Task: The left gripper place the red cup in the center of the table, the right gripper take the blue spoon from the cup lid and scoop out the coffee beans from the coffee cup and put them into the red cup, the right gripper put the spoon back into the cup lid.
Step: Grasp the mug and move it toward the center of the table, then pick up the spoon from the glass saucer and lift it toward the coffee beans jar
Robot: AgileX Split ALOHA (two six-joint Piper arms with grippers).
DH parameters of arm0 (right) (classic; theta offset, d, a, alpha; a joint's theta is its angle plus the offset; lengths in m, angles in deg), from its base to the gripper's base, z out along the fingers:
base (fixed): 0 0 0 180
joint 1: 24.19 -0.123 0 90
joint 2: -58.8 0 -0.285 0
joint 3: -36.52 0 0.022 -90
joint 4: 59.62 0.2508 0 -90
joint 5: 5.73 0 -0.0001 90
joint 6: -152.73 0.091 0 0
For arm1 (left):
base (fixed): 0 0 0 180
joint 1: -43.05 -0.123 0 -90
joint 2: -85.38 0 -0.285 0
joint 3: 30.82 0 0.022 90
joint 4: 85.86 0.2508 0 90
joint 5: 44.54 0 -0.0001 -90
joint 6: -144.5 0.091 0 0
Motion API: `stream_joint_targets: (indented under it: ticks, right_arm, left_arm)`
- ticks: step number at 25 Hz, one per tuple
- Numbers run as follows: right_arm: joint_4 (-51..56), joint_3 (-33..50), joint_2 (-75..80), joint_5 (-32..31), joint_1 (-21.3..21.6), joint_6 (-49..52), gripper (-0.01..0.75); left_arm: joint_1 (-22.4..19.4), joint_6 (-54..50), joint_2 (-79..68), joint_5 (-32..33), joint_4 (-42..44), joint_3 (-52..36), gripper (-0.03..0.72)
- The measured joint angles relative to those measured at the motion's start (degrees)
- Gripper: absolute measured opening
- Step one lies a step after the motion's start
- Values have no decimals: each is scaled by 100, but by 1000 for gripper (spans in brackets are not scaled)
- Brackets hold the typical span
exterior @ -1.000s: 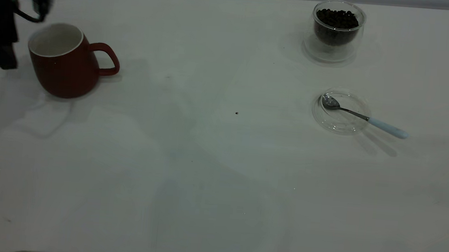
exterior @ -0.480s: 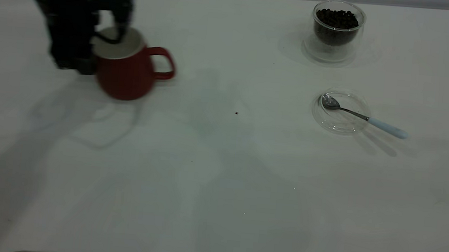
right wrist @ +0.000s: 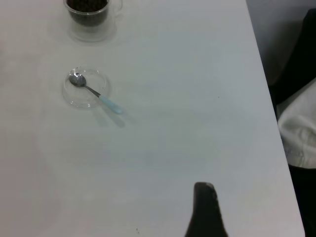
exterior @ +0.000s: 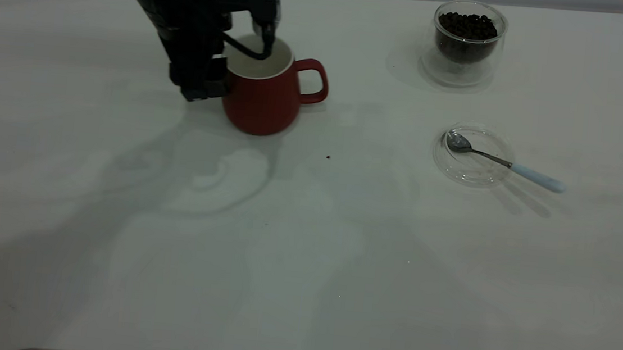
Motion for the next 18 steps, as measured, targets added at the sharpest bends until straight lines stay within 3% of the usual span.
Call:
stream_joint_targets:
  ticks: [3, 7, 18]
  right_arm:
    - [0, 0, 0, 0, 0, 0, 591]
    - [0, 0, 0, 0, 0, 0, 591]
    - [0, 0, 0, 0, 0, 0, 591]
  left_arm:
    - [32, -276, 169, 136, 0, 0, 586]
    - [32, -748, 881, 787, 0, 0, 586]
    - [32, -3833, 3723, 4219, 78, 0, 586]
